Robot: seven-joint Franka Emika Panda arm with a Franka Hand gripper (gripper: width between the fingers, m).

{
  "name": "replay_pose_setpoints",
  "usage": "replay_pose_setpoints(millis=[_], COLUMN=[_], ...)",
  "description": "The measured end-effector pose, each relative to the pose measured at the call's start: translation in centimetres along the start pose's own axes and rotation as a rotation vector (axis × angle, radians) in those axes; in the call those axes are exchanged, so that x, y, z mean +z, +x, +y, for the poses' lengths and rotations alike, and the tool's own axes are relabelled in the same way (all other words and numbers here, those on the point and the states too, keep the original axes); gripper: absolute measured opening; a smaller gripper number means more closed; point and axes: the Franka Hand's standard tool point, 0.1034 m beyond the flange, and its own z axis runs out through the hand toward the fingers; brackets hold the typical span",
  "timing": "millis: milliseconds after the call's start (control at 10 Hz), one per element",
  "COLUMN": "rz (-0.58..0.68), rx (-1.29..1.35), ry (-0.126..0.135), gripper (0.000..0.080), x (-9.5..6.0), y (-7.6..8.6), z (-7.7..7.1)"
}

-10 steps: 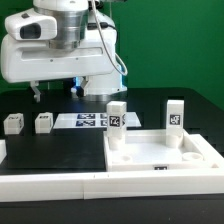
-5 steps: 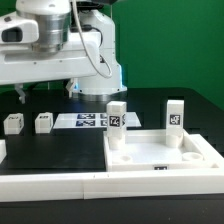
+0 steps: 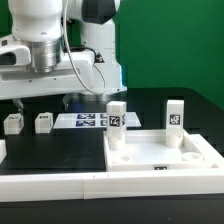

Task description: Assemble square table

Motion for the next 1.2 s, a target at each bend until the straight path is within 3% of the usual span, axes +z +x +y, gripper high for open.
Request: replay_pose_setpoints(millis=[400, 600, 1200], rz=[-0.001, -0.009, -0.049], rx=[-0.003, 0.102, 0.151], ry=[0.000, 0.018, 0.030], gripper=[0.0648, 0.0648, 0.0648], x=[0.0, 0.6, 1.5], y=[0.0, -0.6, -1.6], z=[0.0, 0.3, 0.3])
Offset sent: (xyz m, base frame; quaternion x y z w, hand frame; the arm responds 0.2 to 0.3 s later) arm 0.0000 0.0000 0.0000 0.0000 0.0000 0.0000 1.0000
